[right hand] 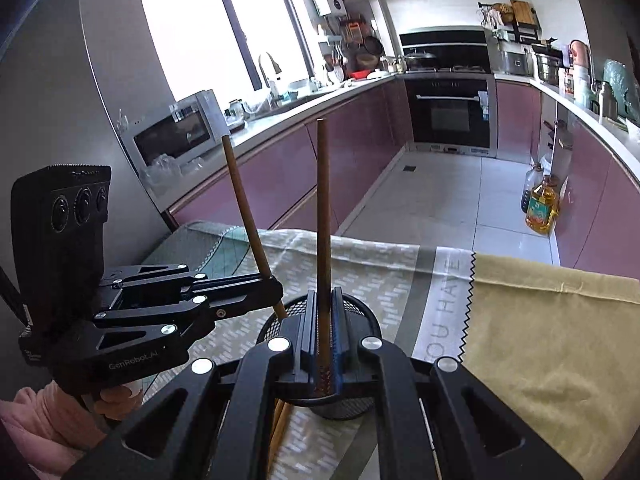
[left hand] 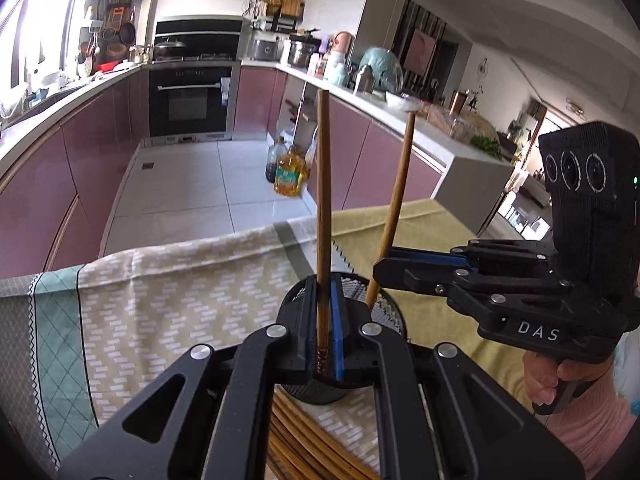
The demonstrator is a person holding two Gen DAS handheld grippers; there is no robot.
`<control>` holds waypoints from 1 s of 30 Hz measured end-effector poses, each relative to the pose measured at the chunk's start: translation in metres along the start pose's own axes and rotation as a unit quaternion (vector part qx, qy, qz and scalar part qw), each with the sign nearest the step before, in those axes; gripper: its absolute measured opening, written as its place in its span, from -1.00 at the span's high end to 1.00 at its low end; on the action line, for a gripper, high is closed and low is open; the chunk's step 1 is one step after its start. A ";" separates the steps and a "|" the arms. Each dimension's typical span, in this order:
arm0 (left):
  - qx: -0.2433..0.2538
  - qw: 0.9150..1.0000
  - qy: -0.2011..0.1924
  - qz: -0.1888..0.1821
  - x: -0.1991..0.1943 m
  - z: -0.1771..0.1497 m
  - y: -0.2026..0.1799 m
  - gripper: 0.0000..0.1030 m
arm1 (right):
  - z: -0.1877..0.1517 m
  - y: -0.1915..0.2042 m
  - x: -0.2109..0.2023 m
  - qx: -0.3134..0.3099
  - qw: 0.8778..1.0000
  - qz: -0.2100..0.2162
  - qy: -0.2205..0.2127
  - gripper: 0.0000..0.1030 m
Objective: Organize utensils
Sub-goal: 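Lower the chopsticks into the mesh holder and open the right gripper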
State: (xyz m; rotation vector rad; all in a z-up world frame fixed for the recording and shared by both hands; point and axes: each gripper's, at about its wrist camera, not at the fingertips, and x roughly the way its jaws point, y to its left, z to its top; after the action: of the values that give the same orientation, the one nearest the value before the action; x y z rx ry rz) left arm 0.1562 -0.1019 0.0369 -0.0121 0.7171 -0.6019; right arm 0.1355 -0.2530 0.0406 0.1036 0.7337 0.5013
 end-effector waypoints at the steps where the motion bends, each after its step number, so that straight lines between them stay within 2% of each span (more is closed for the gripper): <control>1: -0.001 1.000 0.003 0.002 0.005 -0.001 0.003 0.85 | 0.000 0.000 0.003 -0.001 1.000 -0.002 0.005 0.89; 7: -0.006 1.000 0.015 0.007 0.021 -0.003 0.012 0.85 | 0.004 -0.005 0.013 0.009 1.000 -0.007 0.012 0.87; 12: -0.008 1.000 0.009 0.016 0.018 -0.008 0.016 0.78 | 0.003 -0.001 0.006 0.012 1.000 -0.009 -0.003 0.84; 15: -0.001 0.999 -0.013 0.039 0.001 -0.013 0.014 0.58 | 0.001 0.002 -0.007 0.010 1.000 -0.012 -0.020 0.73; 17: 0.006 0.998 -0.031 0.051 -0.016 -0.021 0.015 0.37 | -0.004 0.008 -0.020 0.001 0.999 -0.009 -0.036 0.53; 18: 0.008 0.997 -0.040 0.059 -0.024 -0.025 0.015 0.34 | -0.007 0.012 -0.027 -0.005 0.999 -0.006 -0.044 0.47; 21: 0.016 0.996 -0.057 0.072 -0.045 -0.038 0.016 0.13 | -0.022 0.028 -0.044 -0.029 0.998 0.008 -0.055 0.37; 25: 0.019 0.994 -0.051 0.100 -0.059 -0.062 0.021 0.03 | -0.048 0.046 -0.048 -0.054 0.997 0.025 -0.042 0.18; 30: 0.005 0.993 -0.013 0.121 -0.054 -0.095 0.029 0.02 | -0.084 0.052 -0.018 -0.049 0.998 0.025 0.018 0.17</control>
State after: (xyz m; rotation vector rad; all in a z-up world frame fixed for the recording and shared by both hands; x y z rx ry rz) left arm 0.0799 -0.0312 -0.0081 0.0739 0.6777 -0.3729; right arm 0.0476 -0.2223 0.0031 0.0208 0.7413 0.5877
